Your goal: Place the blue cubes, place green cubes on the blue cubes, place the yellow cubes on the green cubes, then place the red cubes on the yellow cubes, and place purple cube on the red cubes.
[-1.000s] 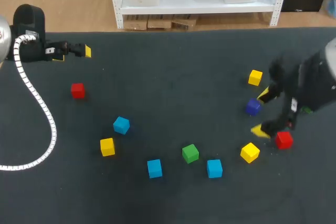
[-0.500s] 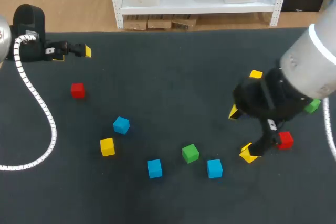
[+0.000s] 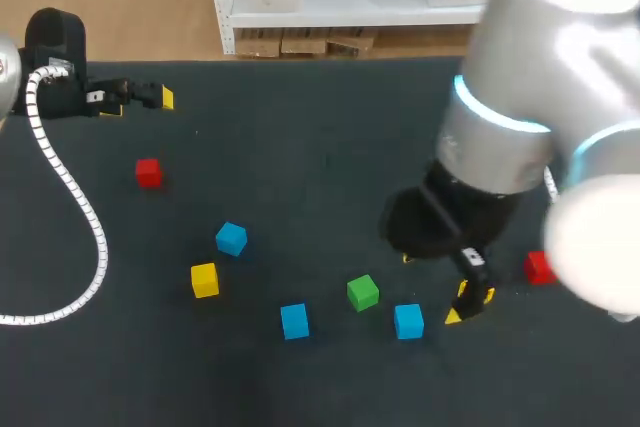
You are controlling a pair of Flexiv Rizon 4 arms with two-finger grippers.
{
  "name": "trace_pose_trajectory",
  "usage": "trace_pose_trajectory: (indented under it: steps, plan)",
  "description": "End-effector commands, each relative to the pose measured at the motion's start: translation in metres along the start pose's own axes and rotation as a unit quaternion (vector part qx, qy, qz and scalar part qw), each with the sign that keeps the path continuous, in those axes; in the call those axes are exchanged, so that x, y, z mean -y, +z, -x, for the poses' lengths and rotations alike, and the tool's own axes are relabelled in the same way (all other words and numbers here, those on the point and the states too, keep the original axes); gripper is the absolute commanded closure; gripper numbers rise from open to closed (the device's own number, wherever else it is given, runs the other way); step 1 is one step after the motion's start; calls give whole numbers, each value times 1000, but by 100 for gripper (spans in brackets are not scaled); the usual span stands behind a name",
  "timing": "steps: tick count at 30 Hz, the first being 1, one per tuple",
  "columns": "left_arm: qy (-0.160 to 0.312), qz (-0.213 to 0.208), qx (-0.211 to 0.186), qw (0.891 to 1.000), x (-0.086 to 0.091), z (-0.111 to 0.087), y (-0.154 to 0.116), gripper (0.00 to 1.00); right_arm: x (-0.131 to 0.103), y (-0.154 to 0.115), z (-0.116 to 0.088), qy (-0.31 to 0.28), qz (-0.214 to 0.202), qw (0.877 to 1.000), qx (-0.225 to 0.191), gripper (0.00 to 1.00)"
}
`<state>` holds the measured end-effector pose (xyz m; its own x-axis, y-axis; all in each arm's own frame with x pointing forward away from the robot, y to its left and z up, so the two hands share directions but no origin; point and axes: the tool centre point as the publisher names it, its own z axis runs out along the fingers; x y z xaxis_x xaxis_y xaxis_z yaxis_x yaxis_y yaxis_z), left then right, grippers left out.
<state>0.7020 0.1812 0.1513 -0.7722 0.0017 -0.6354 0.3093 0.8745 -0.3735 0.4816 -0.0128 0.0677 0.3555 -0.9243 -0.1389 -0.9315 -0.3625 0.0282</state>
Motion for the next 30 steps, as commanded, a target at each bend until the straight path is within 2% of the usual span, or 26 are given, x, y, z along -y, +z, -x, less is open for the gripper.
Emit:
trace_pose_trajectory:
  steps: [1, 9, 13, 22, 30]
  plan:
    - [1, -5, 2, 1000, -2, -1, 0, 0, 3, 10, 6, 30, -13, 999, -28, 0]
    - [1, -5, 2, 1000, -2, -1, 0, 0, 14, 15, -5, 119, -37, 992, -34, 0]
    - [1, -5, 2, 1000, -2, -1, 0, 0, 15, 17, -7, 151, -25, 988, -34, 0]
    - [1, -5, 2, 1000, -2, -1, 0, 0, 0, 32, -1, 161, -1, 986, -39, 0]
    - [1, -5, 2, 1000, -2, -1, 0, 0, -11, 40, 7, 176, 23, 984, -20, 0]
